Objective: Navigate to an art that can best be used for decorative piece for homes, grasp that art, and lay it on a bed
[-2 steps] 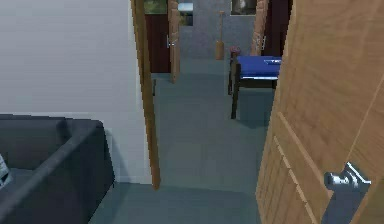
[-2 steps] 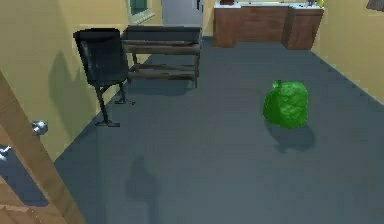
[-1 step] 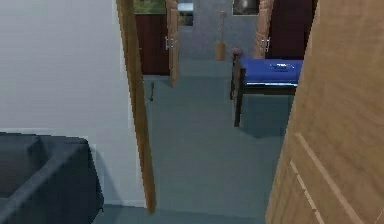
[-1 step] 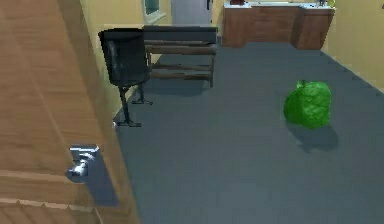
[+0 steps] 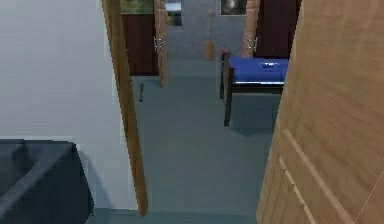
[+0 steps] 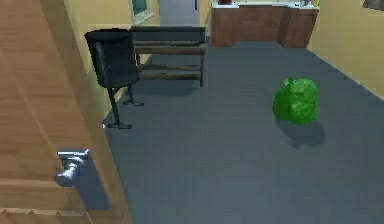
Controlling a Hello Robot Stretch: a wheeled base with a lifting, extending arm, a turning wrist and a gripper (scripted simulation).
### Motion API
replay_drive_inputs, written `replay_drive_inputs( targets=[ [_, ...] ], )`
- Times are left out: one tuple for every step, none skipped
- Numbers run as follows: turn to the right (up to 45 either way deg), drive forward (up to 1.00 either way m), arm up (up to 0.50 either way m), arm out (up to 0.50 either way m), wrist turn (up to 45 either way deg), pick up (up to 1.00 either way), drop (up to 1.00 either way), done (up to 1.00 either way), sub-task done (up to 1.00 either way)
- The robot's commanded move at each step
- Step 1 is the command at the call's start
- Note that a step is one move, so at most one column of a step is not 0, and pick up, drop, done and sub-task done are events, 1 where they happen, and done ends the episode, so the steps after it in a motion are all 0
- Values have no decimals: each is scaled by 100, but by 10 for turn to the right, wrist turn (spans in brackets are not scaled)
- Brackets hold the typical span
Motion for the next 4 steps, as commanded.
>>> replay_drive_inputs(
  targets=[
    [0,45,0,0,0,0,0,0,0],
    [60,0,0,0,0,0,0,0,0],
    [0,30,0,0,0,0,0,0,0],
    [0,75,0,0,0,0,0,0,0]
  ],
)
